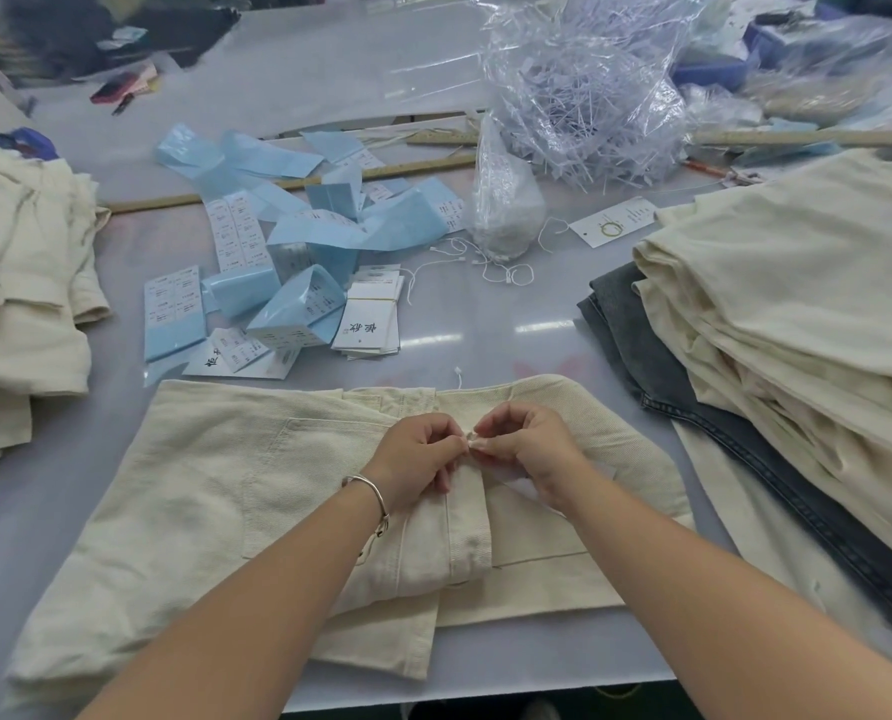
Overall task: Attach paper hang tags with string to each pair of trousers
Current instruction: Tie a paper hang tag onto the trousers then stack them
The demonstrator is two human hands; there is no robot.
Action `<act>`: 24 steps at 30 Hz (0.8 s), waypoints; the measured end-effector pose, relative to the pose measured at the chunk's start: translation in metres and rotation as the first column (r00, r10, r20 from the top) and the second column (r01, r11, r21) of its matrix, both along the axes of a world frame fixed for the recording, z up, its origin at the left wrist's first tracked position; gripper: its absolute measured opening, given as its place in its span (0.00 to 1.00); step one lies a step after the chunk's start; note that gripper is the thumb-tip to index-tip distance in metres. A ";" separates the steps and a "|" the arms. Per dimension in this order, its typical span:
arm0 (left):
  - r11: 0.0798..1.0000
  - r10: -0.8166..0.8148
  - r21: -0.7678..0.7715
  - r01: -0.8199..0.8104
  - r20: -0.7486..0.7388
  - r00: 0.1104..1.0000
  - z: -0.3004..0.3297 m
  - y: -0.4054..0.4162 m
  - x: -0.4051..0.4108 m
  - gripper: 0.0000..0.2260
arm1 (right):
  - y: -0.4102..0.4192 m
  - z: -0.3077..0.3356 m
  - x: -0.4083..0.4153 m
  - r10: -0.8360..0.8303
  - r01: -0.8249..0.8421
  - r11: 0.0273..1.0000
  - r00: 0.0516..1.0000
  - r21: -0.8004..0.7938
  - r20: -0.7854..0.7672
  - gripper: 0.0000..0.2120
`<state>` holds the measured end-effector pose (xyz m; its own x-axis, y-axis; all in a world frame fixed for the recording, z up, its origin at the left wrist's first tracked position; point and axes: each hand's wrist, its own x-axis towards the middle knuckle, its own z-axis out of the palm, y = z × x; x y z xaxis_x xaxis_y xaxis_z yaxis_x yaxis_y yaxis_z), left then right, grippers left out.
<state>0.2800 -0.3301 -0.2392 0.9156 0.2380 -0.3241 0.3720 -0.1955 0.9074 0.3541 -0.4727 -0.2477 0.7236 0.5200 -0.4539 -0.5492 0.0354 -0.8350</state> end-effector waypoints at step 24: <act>0.929 0.020 0.355 -0.101 0.224 0.974 0.002 -0.007 -0.021 0.08 | -0.007 -0.001 -0.002 0.051 -0.048 0.998 0.995 -0.036 0.081 0.10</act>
